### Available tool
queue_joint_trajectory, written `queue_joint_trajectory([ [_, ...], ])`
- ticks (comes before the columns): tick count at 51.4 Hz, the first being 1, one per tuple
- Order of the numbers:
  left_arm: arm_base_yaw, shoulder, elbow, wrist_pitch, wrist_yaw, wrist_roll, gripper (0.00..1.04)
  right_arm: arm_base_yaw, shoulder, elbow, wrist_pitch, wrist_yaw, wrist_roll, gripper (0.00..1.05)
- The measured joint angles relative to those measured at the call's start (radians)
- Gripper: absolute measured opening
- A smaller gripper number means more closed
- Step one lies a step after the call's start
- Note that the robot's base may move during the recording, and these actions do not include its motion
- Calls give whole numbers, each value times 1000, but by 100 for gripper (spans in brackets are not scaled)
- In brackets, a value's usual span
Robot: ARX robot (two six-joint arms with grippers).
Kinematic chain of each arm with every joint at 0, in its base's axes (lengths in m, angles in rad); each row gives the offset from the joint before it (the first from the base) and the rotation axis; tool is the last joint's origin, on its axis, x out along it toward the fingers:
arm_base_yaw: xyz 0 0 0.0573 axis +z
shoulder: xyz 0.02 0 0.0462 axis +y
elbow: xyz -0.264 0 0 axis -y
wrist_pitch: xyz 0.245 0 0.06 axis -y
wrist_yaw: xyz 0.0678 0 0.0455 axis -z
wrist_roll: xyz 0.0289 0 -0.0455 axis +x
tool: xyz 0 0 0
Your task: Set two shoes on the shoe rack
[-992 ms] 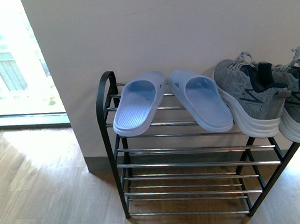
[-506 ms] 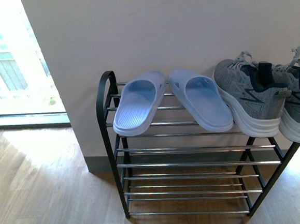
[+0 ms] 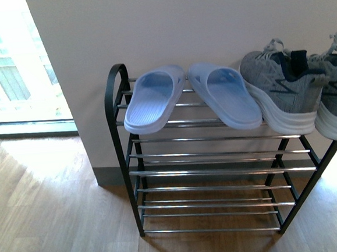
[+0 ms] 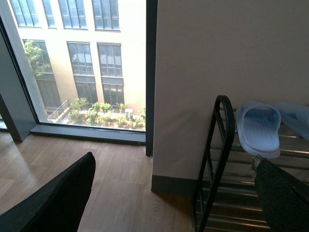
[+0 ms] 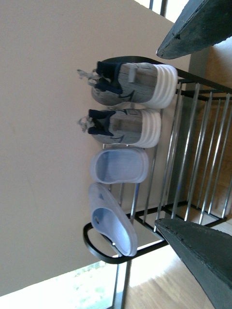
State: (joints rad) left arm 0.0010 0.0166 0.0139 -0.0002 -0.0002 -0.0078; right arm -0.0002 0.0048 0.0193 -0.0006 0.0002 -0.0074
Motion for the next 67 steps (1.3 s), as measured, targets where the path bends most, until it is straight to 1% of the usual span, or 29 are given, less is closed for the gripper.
queue_joint_trajectory([
  [67,0,0,0,0,0,0,95,0,-1,0,0,0,0,96],
])
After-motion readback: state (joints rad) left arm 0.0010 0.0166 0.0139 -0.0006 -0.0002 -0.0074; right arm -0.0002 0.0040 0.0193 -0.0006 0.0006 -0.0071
